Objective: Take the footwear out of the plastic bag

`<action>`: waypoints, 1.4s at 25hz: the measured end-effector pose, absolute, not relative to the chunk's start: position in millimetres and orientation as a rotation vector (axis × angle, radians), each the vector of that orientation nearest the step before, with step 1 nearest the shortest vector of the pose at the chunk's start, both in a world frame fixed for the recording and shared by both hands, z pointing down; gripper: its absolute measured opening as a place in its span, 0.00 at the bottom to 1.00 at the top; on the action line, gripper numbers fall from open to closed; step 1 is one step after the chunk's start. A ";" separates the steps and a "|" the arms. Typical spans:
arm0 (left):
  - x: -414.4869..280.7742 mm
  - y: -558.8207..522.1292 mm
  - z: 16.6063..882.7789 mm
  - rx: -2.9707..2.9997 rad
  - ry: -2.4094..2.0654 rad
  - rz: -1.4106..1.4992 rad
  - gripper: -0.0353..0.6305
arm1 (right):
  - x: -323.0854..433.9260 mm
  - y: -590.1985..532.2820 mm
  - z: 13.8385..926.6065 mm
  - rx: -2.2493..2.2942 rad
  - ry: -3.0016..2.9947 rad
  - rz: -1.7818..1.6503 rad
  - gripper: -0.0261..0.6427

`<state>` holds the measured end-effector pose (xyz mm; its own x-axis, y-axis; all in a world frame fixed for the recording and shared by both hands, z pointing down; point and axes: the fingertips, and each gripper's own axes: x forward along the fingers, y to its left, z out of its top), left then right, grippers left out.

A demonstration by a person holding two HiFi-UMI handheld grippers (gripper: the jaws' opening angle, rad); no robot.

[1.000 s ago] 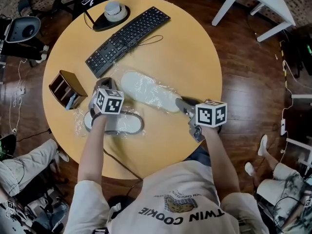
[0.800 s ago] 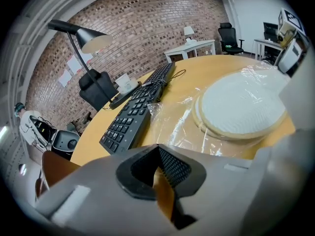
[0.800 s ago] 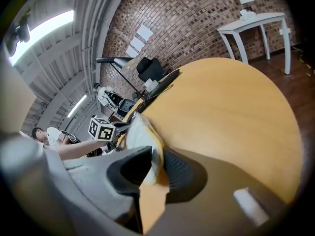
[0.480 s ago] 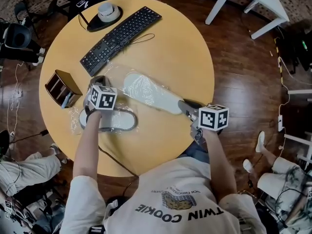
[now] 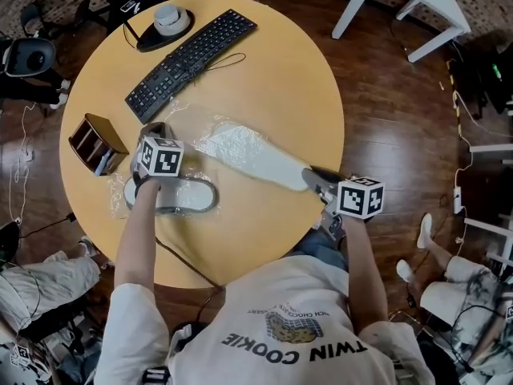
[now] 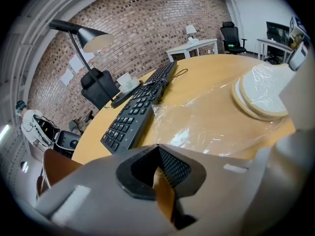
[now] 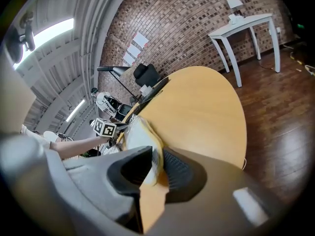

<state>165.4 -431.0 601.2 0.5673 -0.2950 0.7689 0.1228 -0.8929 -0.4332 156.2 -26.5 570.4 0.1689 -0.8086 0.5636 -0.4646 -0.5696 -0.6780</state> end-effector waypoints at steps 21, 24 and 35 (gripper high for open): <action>165.8 -430.1 600.8 -2.369 0.196 -1.299 0.06 | 155.4 55.5 516.2 -2.033 1.111 -1.221 0.12; 166.3 -429.3 600.8 -2.367 0.191 -1.301 0.06 | 153.7 64.9 503.6 -2.026 1.096 -1.198 0.11; 165.9 -428.6 601.9 -2.355 0.195 -1.305 0.06 | 149.1 88.9 460.1 -1.909 1.073 -1.070 0.11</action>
